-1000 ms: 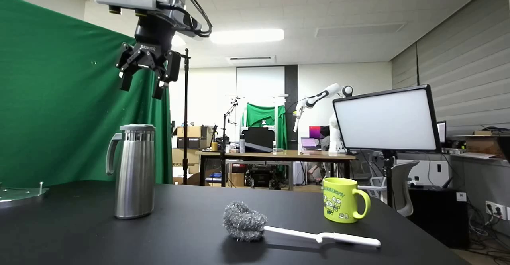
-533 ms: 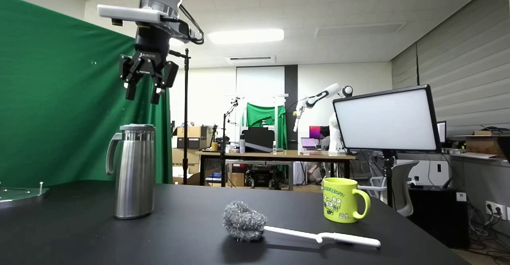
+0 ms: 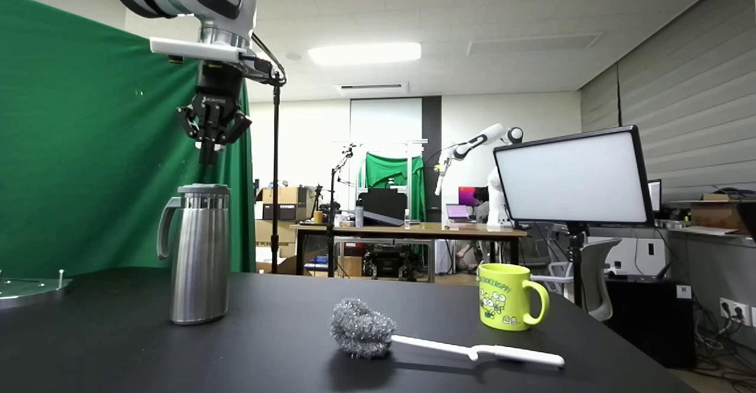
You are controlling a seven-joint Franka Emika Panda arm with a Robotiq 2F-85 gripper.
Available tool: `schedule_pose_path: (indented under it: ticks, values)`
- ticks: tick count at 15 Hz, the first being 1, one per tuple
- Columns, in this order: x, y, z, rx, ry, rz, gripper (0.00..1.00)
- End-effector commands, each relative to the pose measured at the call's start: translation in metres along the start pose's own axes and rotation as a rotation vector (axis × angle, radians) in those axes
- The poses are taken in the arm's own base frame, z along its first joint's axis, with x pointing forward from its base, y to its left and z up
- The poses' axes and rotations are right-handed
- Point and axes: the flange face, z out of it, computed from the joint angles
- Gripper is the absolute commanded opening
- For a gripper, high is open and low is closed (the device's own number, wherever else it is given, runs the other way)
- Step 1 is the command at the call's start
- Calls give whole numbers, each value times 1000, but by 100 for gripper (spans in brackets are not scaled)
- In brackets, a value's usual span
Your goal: Press down on the top of the silver flask
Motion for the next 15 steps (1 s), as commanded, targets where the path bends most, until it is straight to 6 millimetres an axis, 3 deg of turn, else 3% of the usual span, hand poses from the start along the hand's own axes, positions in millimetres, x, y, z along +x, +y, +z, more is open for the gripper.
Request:
schedule_pose_path:
  ticks: [1,15]
  values:
    - [21,-16,-1,-31,3,-45,0]
    - [32,-30,28,-41,-42,-100,0]
